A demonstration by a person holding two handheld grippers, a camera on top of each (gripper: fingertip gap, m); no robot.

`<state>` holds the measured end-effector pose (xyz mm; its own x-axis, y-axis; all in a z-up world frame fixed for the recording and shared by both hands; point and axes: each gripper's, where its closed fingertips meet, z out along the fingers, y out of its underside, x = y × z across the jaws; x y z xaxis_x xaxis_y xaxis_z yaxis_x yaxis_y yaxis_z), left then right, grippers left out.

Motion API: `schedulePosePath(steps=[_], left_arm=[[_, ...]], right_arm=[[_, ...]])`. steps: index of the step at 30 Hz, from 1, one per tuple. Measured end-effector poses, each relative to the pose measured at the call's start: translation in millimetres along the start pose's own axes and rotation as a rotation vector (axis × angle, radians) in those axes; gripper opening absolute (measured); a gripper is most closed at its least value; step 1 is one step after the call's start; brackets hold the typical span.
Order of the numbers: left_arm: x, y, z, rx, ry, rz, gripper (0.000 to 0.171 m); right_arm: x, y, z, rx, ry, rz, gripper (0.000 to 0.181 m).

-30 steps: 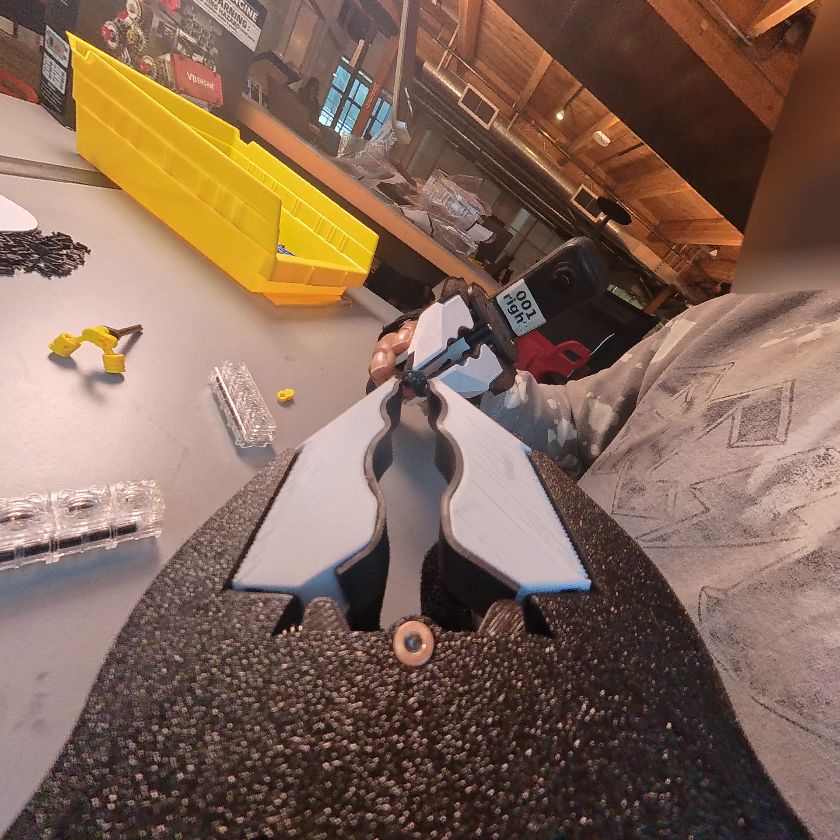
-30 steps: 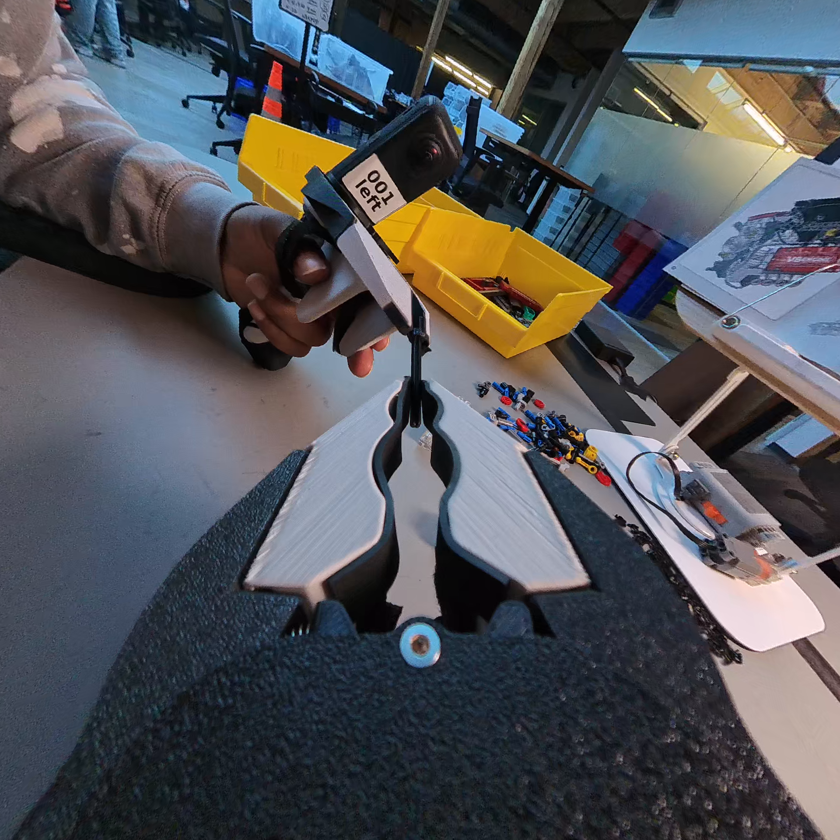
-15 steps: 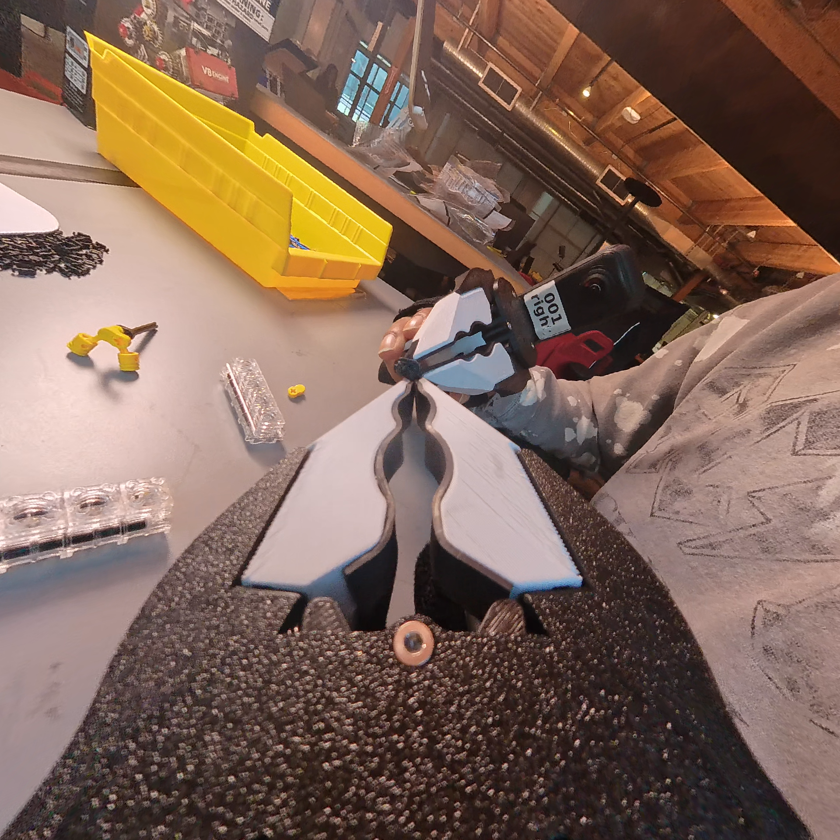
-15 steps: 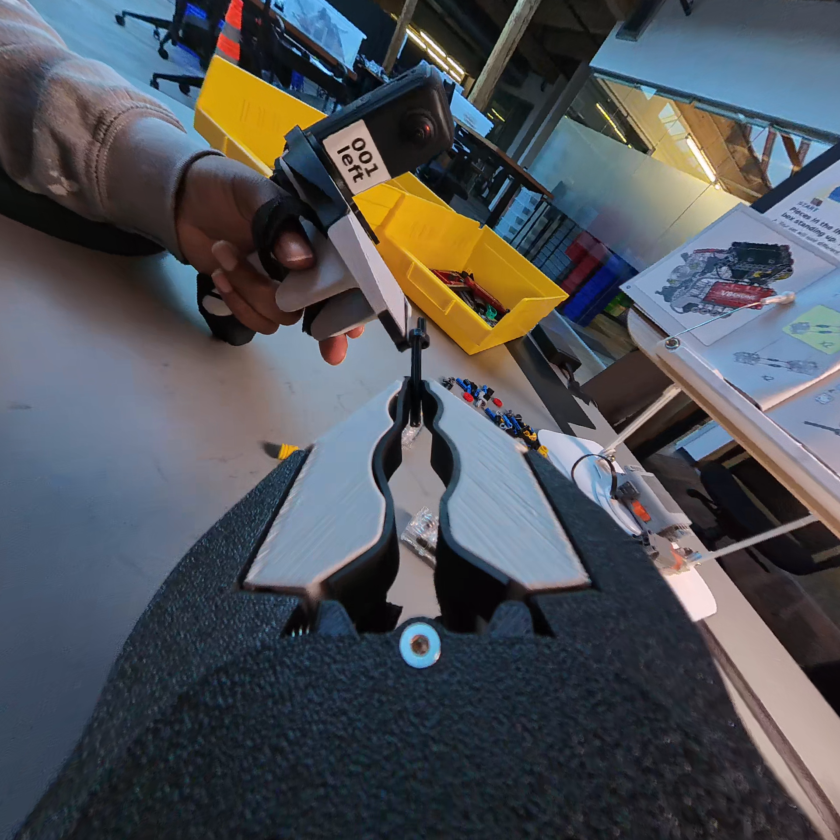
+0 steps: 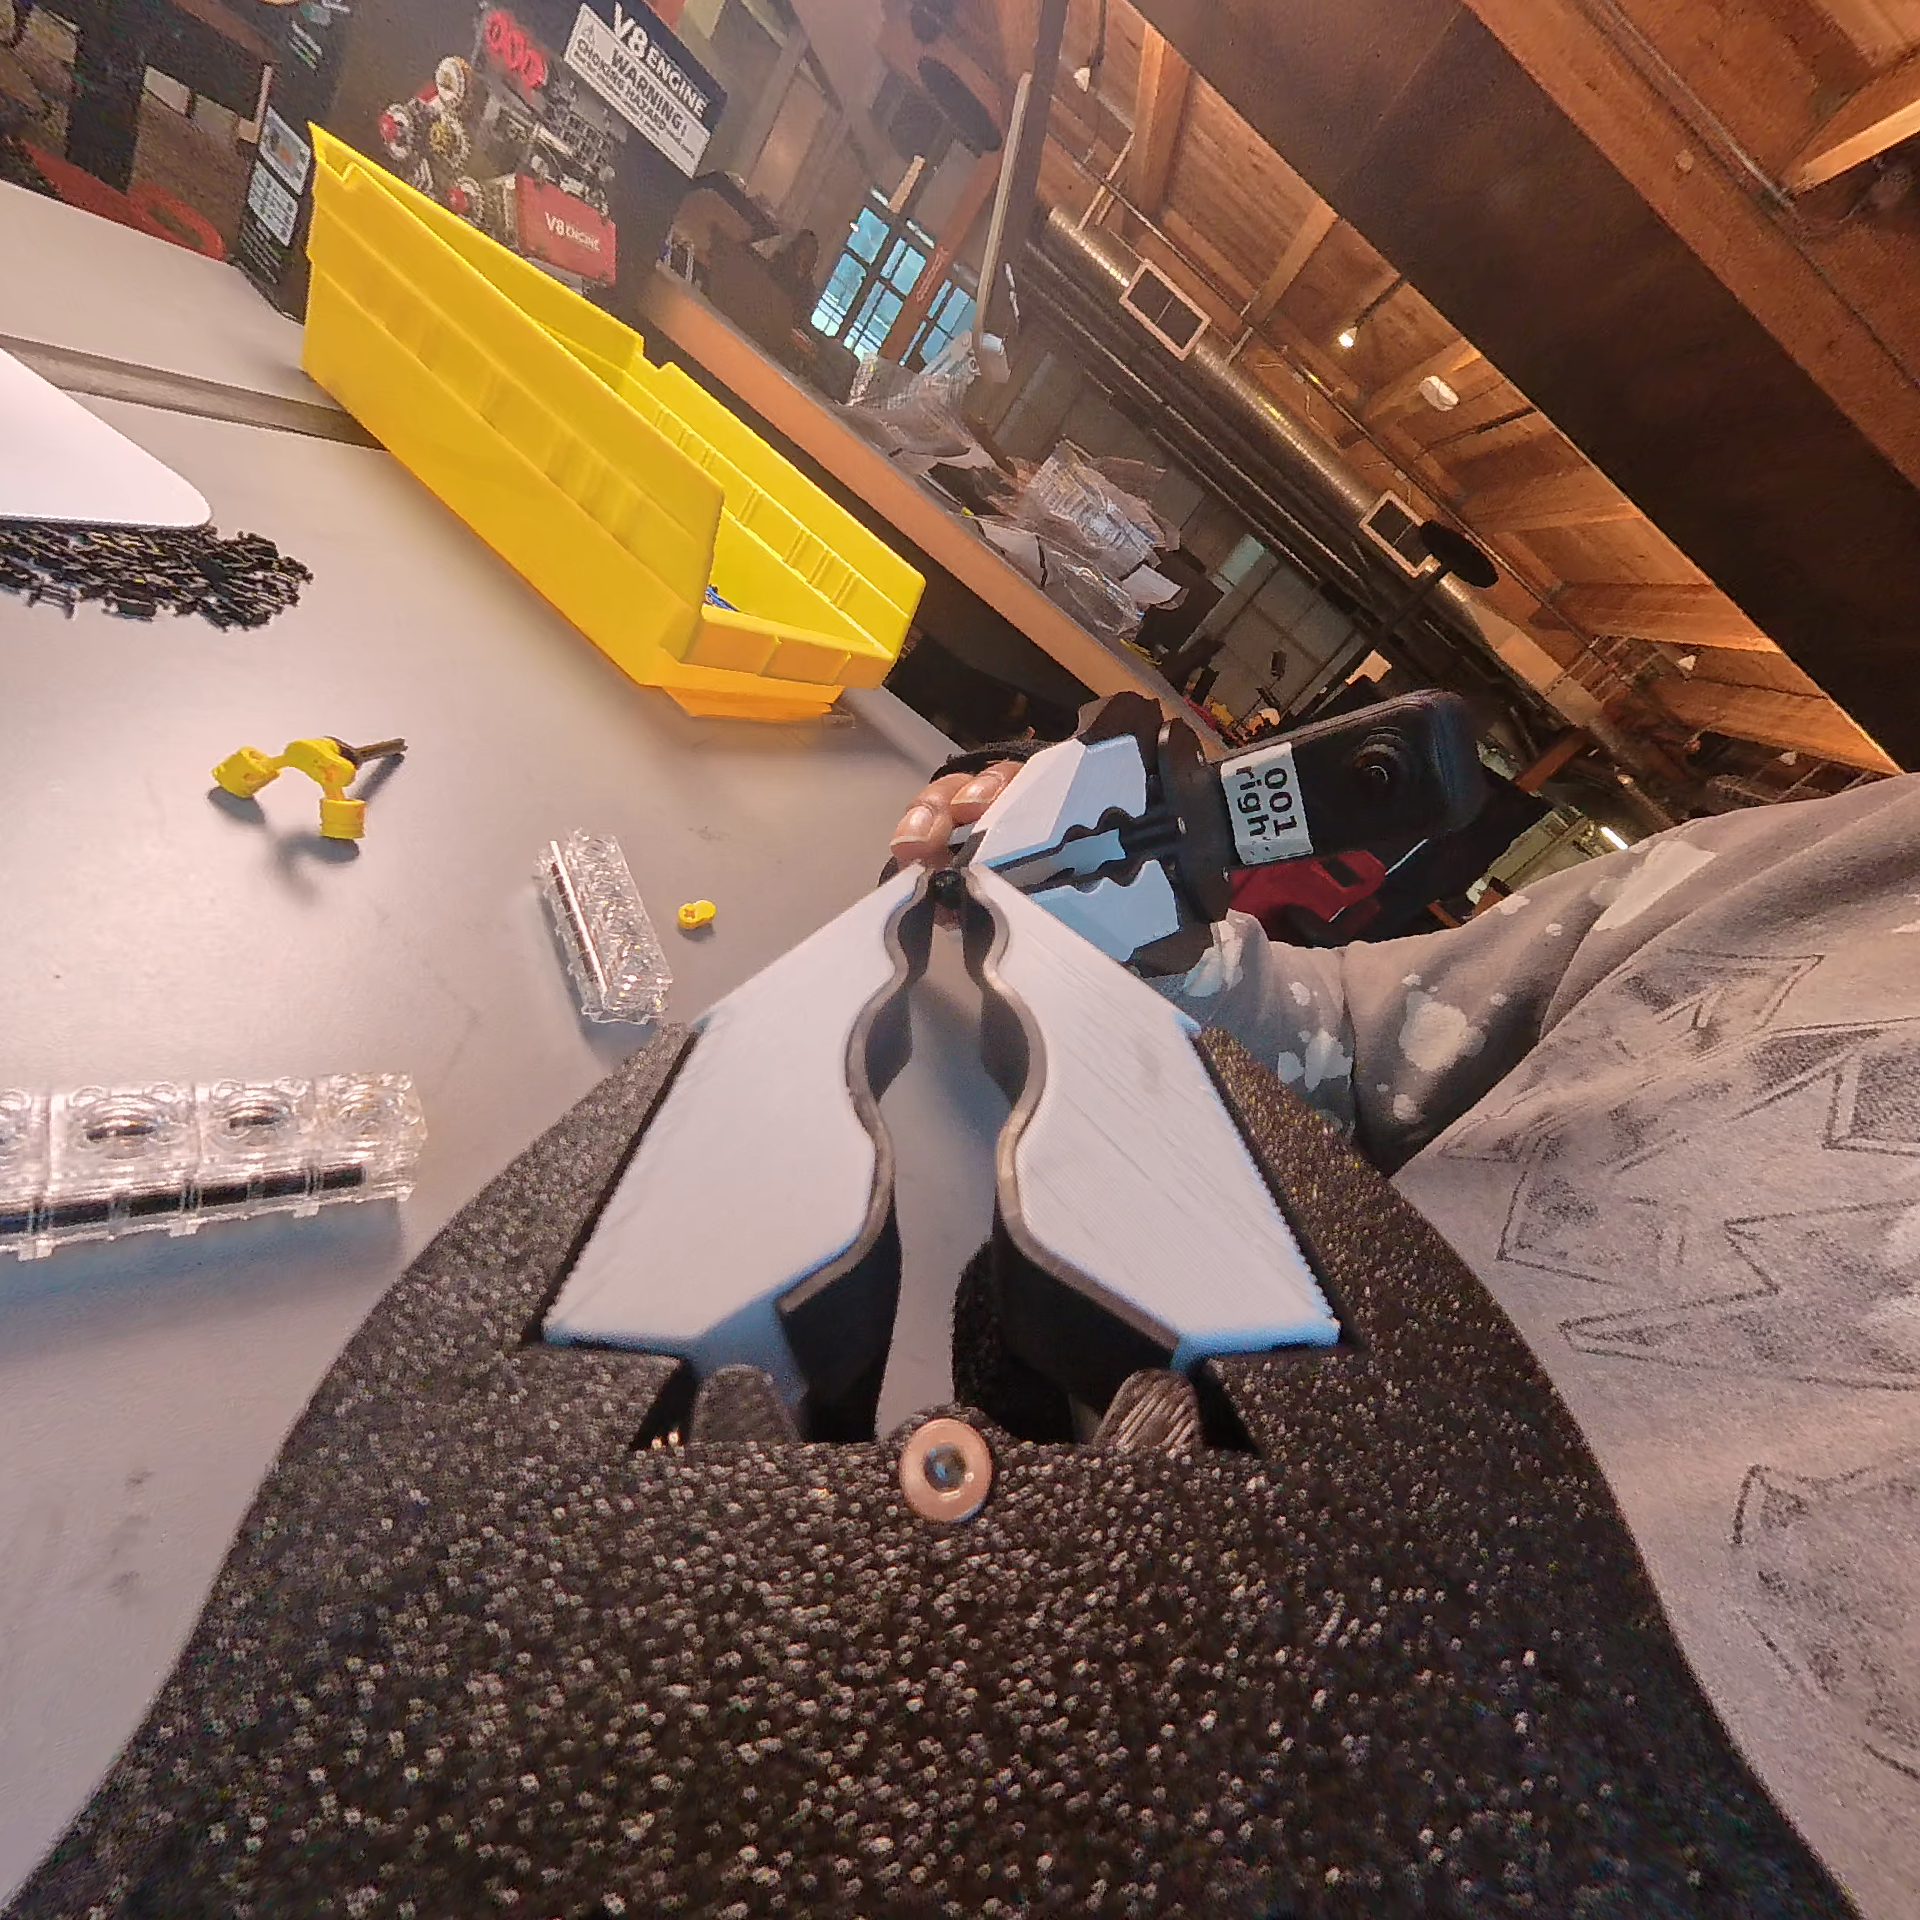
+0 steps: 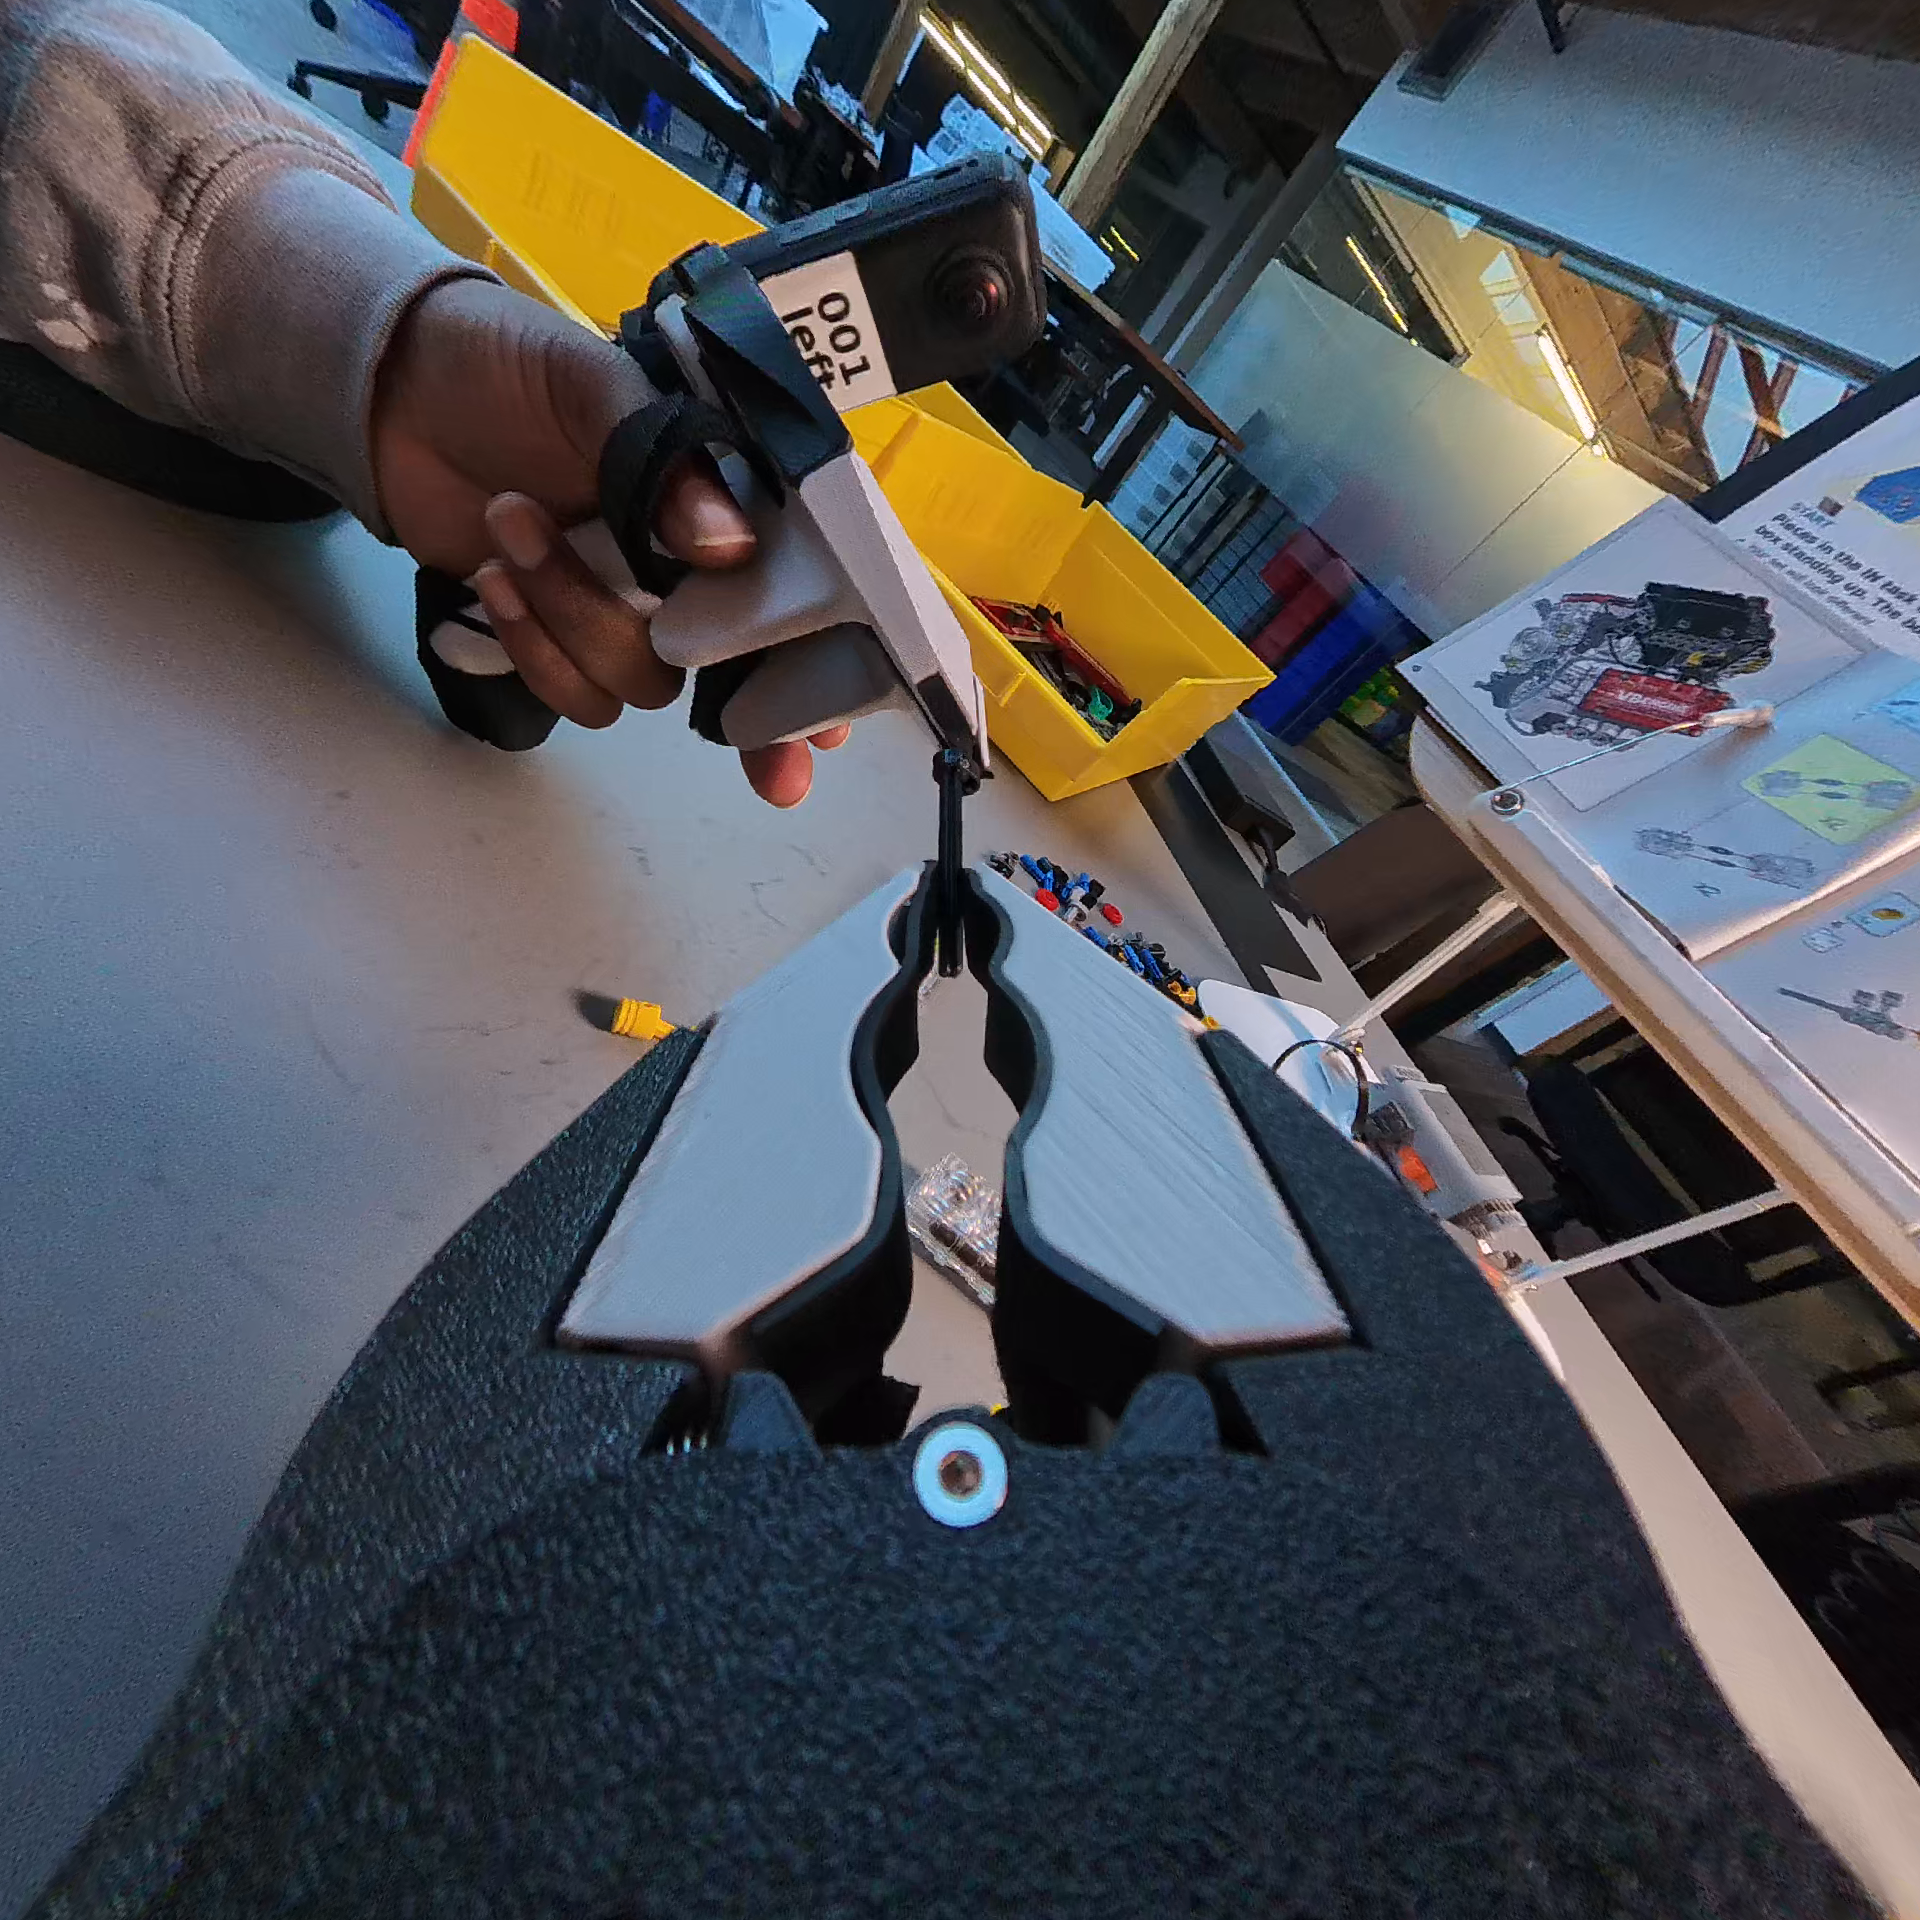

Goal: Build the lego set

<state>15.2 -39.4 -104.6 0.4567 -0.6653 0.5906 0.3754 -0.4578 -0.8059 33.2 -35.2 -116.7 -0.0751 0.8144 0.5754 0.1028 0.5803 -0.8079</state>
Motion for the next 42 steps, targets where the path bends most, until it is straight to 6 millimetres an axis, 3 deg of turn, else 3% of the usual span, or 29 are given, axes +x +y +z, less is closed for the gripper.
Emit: schedulePosePath(steps=[4, 8, 15, 17, 32, 38, 42], left_arm=[[-3, 0, -1, 0.002, -0.009, -0.003, 0.005], [-4, 0, -2, -0.002, -0.012, -0.003, 0.021], [0, 4, 3, -0.014, 0.010, -0.013, 0.019], [1, 5, 4, -0.020, 0.008, 0.001, 0.011], [5, 6, 6, -0.024, 0.001, 0.075, 0.011], [-3, 9, 5, -0.064, -0.054, 0.131, 0.012], [-22, 23, -4, -0.226, -0.163, 0.251, 0.025]], right_arm=[[1, 1, 0, -0.008, 0.011, -0.014, 0.004], [6, 1, -1, -0.007, 0.035, -0.013, 0.004], [3, 0, 1, -0.005, 0.028, -0.028, 0.004], [1, -1, 2, -0.001, 0.022, -0.031, 0.004], [0, -3, 3, 0.008, -0.004, 0.063, 0.004], [0, 5, 3, -0.023, -0.032, 0.069, 0.004], [16, 24, -11, -0.090, -0.023, 0.053, 0.004]])
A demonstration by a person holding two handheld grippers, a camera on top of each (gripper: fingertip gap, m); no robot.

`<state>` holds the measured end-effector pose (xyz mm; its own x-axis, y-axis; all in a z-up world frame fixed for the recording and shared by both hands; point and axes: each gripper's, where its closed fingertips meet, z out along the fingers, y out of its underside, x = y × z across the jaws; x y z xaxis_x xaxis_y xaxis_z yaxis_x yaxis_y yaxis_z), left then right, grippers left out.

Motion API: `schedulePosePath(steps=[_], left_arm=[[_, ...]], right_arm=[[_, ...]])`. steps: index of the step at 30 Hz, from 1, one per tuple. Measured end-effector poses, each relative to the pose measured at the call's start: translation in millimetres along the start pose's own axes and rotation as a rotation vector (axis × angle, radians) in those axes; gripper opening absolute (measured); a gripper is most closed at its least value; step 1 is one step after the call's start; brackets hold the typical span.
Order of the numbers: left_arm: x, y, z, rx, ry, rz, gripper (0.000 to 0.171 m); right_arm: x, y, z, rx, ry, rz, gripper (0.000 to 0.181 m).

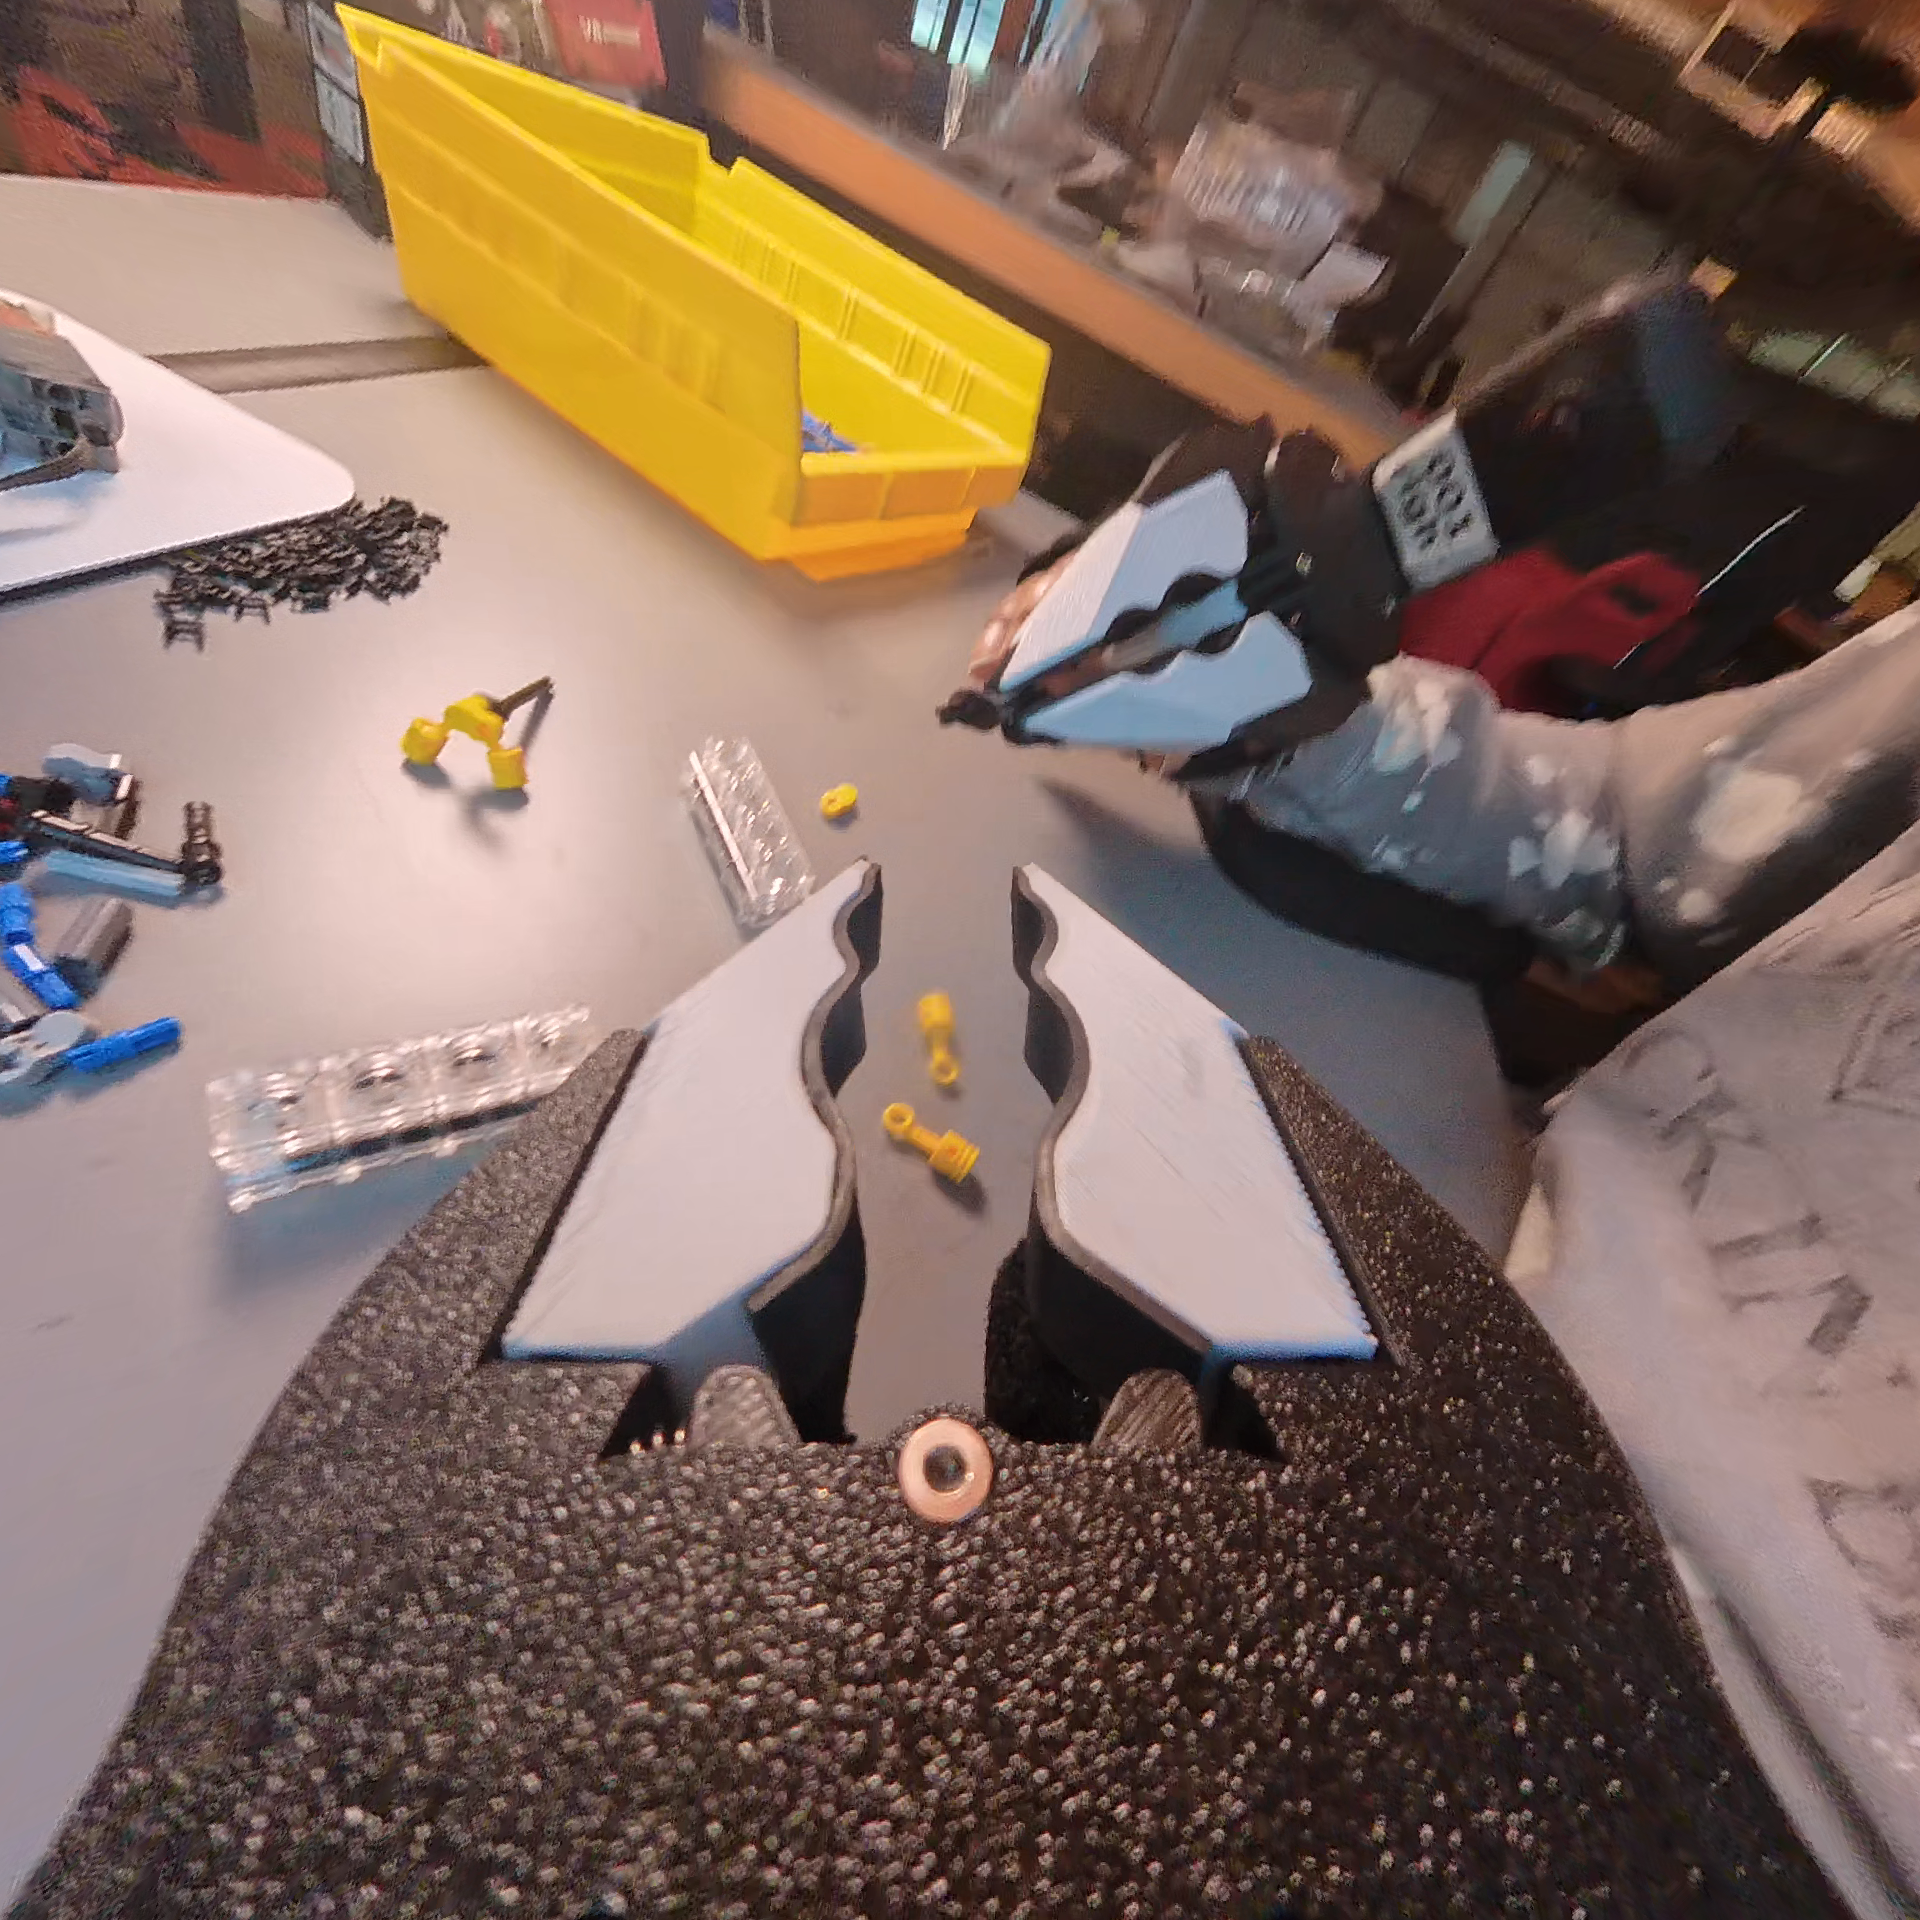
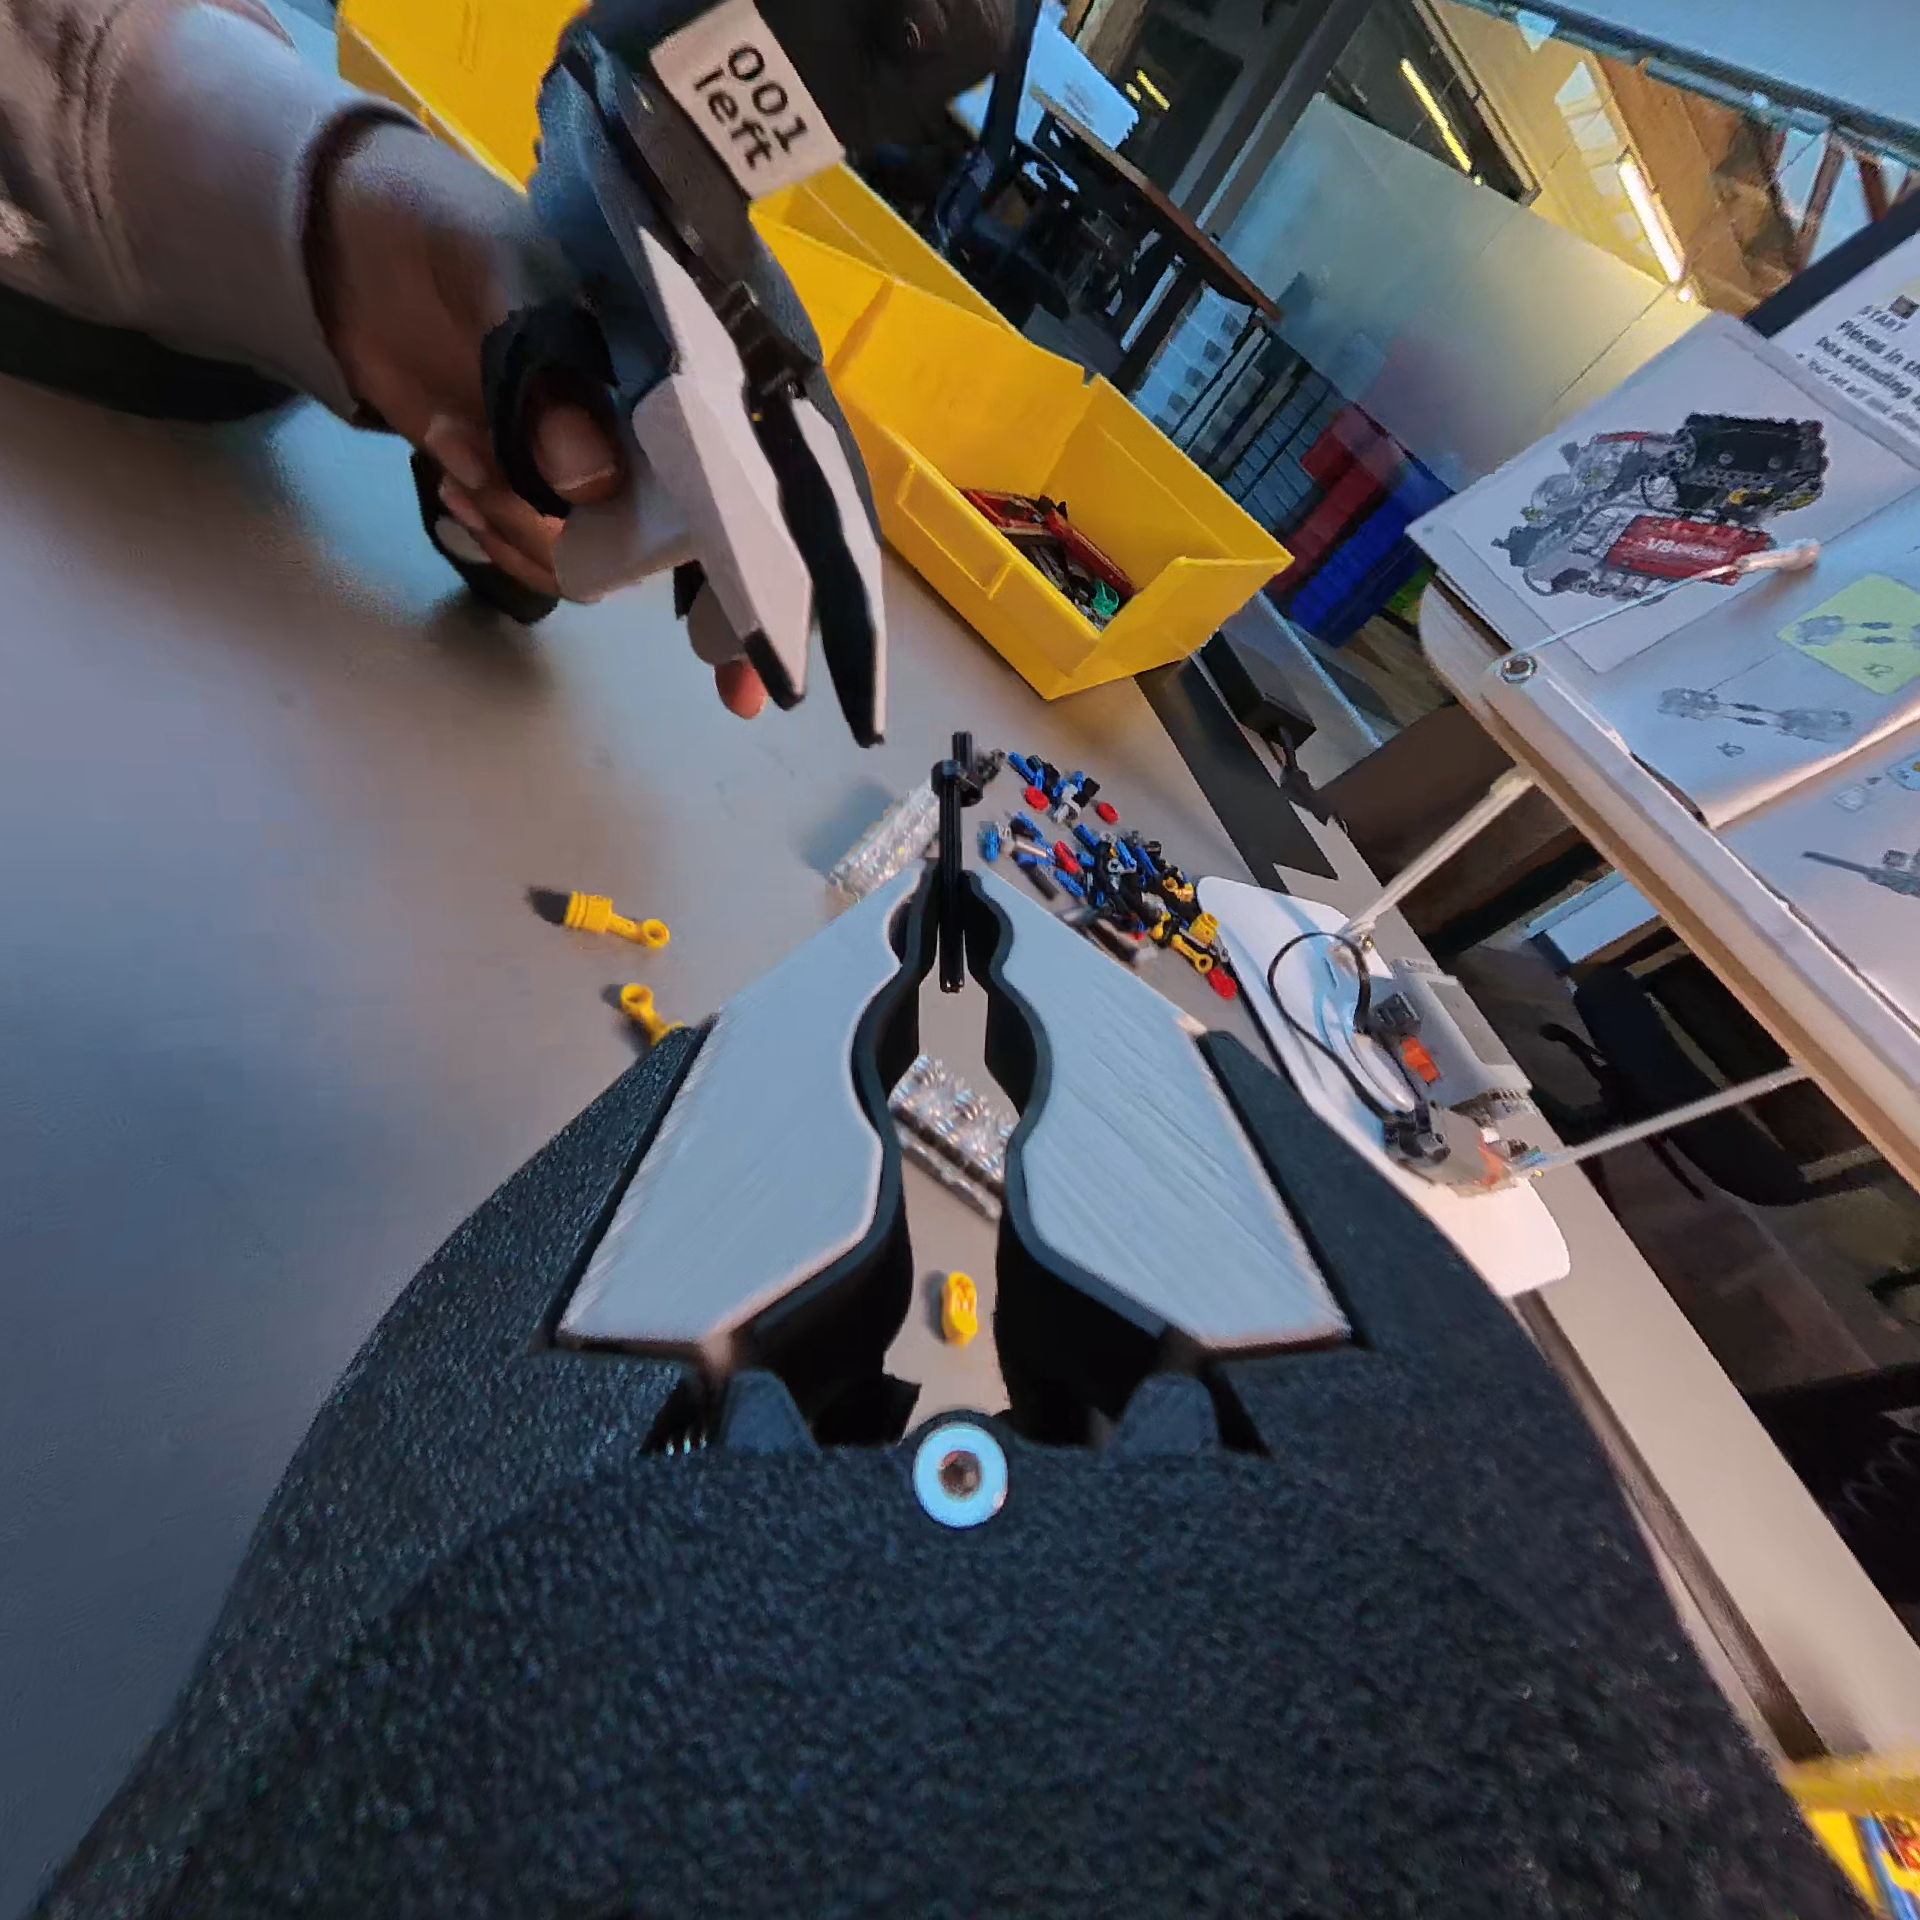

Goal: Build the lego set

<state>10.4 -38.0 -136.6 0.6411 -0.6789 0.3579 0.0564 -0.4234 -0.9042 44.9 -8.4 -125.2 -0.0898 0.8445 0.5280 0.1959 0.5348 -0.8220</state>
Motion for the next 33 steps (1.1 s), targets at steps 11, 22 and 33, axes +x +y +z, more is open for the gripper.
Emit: schedulePosePath(steps=[11, 22, 33], left_arm=[[3, 70, 11, -0.430, -0.058, 0.257, 0.027], [-22, 81, 3, -0.517, -0.194, 0.345, 0.014], [-24, 79, 10, -0.520, -0.184, 0.395, 0.018]], right_arm=[[28, 68, -34, -0.231, -0.011, 0.030, 0.004], [7, 54, -20, -0.187, -0.068, 0.018, 0.004], [-1, 47, -15, -0.160, -0.093, 0.024, 0.004]])
